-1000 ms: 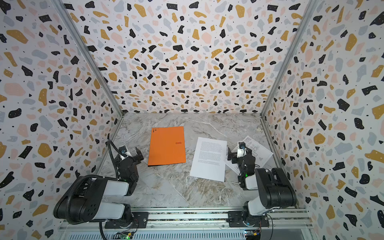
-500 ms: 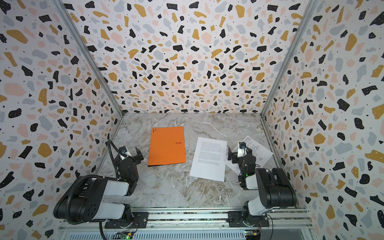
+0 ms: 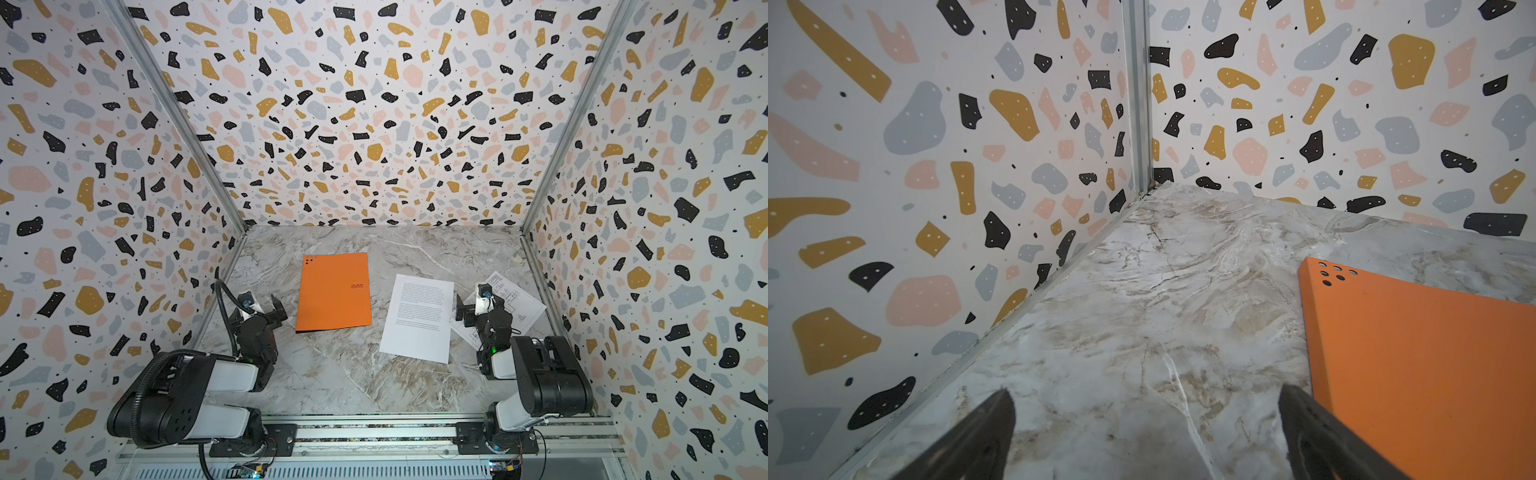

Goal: Put the files into the folder

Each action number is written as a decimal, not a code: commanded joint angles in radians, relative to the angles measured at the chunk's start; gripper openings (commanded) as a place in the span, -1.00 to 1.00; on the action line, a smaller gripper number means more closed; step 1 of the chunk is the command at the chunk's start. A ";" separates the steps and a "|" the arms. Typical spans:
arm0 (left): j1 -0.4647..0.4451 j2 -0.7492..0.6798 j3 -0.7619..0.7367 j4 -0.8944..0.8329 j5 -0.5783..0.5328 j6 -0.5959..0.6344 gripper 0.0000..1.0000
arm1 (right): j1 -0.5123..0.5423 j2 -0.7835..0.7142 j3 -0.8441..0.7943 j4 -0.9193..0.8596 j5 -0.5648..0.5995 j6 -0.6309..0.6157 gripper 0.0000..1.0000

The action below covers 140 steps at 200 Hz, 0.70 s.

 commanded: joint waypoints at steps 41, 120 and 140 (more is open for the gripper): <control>-0.006 -0.005 0.006 0.053 -0.016 0.004 0.99 | -0.004 -0.008 0.025 -0.012 -0.009 0.005 0.98; -0.007 -0.021 -0.005 0.066 -0.015 0.006 0.99 | -0.003 -0.014 0.015 0.002 -0.012 0.004 0.98; -0.008 -0.151 0.026 -0.109 -0.012 -0.002 0.99 | -0.006 -0.020 0.019 -0.002 -0.009 0.009 0.99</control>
